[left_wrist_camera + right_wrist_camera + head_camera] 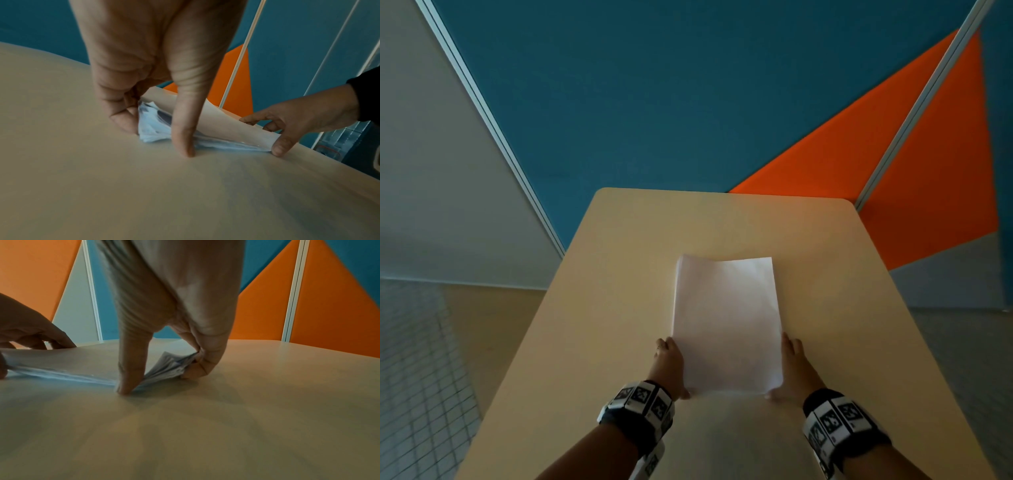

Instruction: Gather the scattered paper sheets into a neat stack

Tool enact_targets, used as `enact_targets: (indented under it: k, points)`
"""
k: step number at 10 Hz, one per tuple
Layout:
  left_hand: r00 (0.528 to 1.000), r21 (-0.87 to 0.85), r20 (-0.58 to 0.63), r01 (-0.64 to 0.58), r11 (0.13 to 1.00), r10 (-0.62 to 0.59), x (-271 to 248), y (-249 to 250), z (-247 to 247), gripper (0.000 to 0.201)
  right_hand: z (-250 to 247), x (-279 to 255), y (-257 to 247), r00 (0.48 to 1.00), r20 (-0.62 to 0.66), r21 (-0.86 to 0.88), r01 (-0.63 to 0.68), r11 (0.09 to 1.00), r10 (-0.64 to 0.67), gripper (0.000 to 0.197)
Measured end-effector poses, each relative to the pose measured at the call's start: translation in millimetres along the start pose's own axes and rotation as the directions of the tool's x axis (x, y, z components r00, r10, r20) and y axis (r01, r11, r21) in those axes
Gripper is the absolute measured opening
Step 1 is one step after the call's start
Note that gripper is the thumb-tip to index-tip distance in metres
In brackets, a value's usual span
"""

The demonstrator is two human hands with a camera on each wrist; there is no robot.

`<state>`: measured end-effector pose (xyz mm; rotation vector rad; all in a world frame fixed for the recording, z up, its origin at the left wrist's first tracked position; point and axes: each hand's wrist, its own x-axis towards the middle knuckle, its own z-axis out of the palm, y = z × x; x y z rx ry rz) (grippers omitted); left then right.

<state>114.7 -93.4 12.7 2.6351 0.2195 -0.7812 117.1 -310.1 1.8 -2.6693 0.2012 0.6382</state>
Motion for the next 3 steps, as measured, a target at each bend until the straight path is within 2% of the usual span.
enact_targets:
  k: [1,2,3]
  points:
    - [0.999,-0.022,0.007,-0.035,0.999,0.035,-4,-4,-2,0.107,3,-4,0,0.999,0.001,0.027,-0.053,0.998,0.053,0.131]
    - [0.998,-0.064,0.055,-0.038,0.997,0.042,-7,-18,-6,0.109,4,-12,3,0.992,-0.008,0.058,-0.128,0.99,0.128,0.116]
    - [0.982,-0.008,0.171,-0.079,0.997,0.079,-18,-30,-8,0.134,5,-22,13,0.993,-0.004,0.095,-0.115,0.989,0.116,0.066]
